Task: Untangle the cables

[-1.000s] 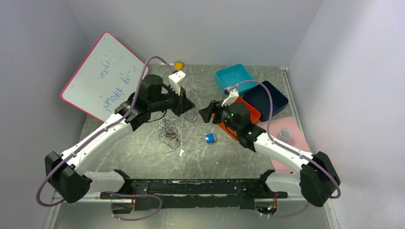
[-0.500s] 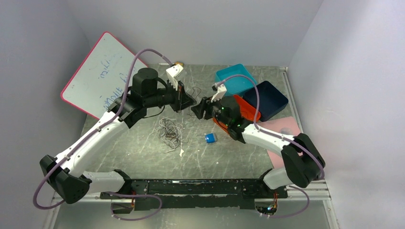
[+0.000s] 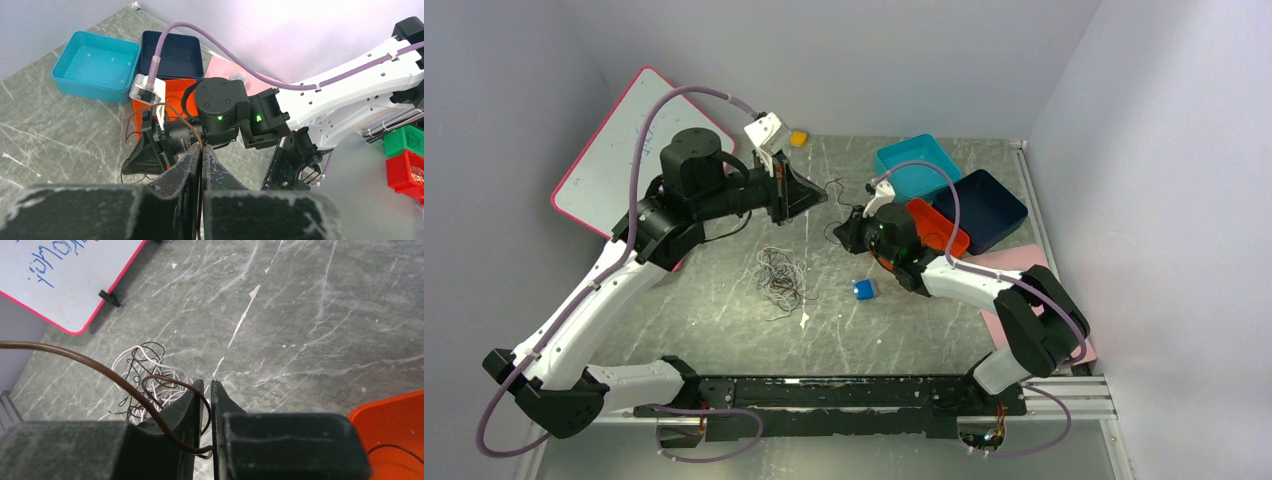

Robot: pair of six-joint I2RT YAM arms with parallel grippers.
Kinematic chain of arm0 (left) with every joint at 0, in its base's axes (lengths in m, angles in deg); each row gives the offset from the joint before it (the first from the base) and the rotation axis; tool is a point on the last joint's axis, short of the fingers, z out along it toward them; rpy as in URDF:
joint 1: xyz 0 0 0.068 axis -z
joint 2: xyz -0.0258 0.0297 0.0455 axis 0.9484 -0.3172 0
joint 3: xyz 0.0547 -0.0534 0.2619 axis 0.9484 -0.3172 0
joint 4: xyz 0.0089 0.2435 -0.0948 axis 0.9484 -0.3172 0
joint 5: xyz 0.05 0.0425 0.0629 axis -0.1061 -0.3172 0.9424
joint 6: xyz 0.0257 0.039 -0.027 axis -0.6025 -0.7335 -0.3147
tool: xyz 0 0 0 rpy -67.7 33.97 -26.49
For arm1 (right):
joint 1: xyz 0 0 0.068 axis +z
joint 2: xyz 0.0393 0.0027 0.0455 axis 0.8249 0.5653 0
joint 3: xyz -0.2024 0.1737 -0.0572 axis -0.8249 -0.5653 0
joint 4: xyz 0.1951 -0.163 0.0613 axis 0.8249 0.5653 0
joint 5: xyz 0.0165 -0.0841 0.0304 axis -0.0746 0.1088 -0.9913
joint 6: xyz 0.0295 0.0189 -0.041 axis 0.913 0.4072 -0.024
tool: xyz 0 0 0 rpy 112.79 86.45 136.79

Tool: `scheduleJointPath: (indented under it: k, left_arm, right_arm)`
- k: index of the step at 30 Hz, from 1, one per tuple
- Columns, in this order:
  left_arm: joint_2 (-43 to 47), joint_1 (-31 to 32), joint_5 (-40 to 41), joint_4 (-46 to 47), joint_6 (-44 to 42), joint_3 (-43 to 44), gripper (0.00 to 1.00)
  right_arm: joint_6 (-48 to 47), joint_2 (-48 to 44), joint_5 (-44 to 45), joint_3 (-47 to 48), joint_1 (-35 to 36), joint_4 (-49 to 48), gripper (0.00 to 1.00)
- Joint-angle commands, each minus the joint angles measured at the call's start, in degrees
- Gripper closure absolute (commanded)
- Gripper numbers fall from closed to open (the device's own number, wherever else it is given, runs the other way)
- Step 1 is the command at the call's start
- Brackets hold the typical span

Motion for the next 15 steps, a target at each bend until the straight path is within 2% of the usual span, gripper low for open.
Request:
scheduleJointPath:
  k: [1, 4, 8, 11, 15]
  left_arm:
    - [0.4, 0.4, 2.4, -2.9, -0.5, 0.7, 0.93]
    - [0.7, 0.4, 5.0, -3.1, -0.1, -0.9, 0.93]
    - [0.9, 0.4, 9.9, -2.9, 1.3, -3.7, 0.93]
    - [-0.3, 0.3, 12.6, -3.0, 3.6, -5.5, 0.93]
    - [-2.7, 0.3, 9.3, -0.1, 5.5, -7.9, 0.93]
  right_arm:
    - [0.4, -1.6, -0.4, -0.5, -0.3, -0.5, 0.88]
    - [-0.3, -4.7, -0.8, -0.5, -0.3, 1.2, 0.91]
    - [-1.5, -10.4, -0.6, -0.7, -0.4, 4.3, 1.0]
    - [-2.8, -14.6, -0.7, -0.3, -0.4, 7.8, 1.0]
    - [-3.1, -19.3, 1.3, 0.9, -0.5, 13.5, 1.0]
